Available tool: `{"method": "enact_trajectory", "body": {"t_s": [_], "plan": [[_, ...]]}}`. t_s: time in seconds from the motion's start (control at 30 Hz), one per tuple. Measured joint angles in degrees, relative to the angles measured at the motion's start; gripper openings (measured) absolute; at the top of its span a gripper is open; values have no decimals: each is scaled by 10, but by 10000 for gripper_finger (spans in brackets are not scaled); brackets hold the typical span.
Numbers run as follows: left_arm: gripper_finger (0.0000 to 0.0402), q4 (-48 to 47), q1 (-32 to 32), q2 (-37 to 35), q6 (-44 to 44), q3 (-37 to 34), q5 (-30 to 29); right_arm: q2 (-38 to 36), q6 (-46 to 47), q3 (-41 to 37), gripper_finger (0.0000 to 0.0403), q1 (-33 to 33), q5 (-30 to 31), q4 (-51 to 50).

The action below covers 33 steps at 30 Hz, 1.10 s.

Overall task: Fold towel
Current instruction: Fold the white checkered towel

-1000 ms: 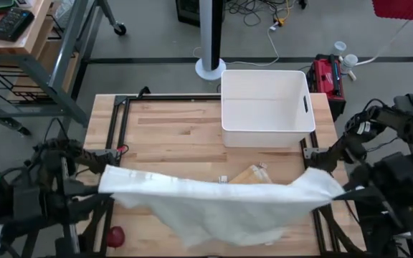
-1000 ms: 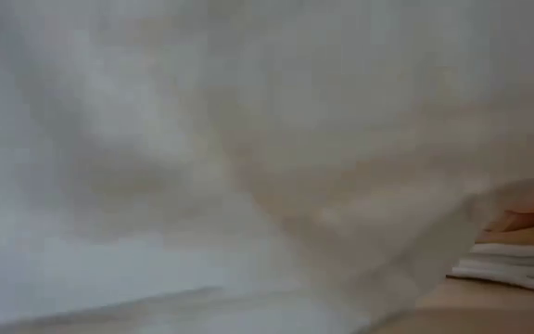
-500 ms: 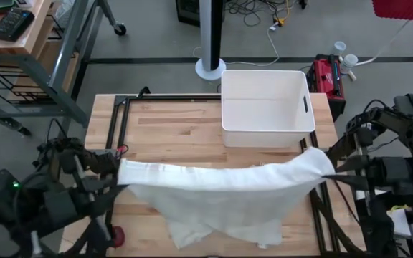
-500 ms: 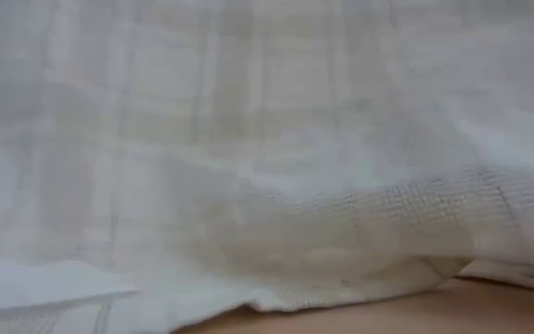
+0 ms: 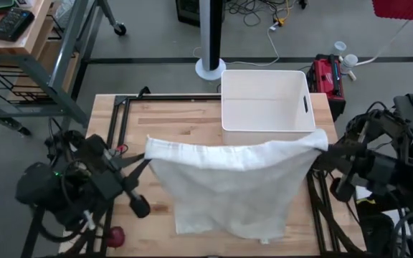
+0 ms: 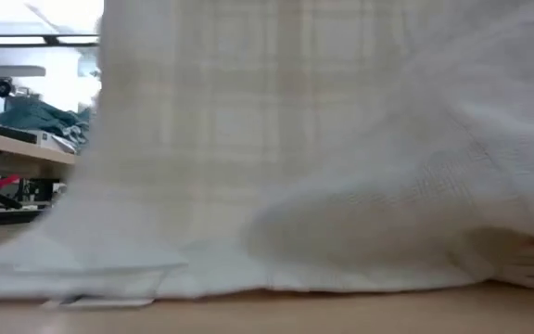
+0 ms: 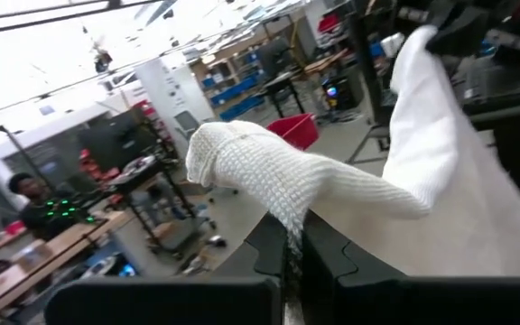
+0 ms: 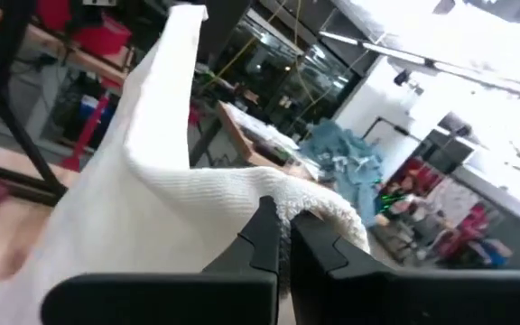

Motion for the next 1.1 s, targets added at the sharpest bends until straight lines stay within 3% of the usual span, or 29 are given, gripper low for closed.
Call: {"method": "enact_trajectory", "body": {"t_s": [0.1, 0.23, 0.47, 0.63, 0.83, 1.03, 1.1], "plan": [[5, -1, 14, -14, 0, -28, 0, -5, -34, 0, 0, -17, 1, 13], [7, -3, 35, -42, -2, -81, 1, -16, -1, 0, 0, -35, -8, 2], [6, -6, 78, -110, -23, -217, 1, -17, -9, -2, 0, -56, -10, -18], [4, -6, 92, -175, -93, -343, 1, -19, 149, -18, 0, -68, -150, -60], [3, -6, 82, -239, -226, -503, 27, -20, 351, -130, 0, -80, -282, -61], [2, -8, 60, -254, -436, -643, 144, -10, 548, -292, 0, -81, -381, -57], [2, -7, 52, -251, -509, -678, 220, -5, 593, -336, 0, -81, -441, -40]]}}
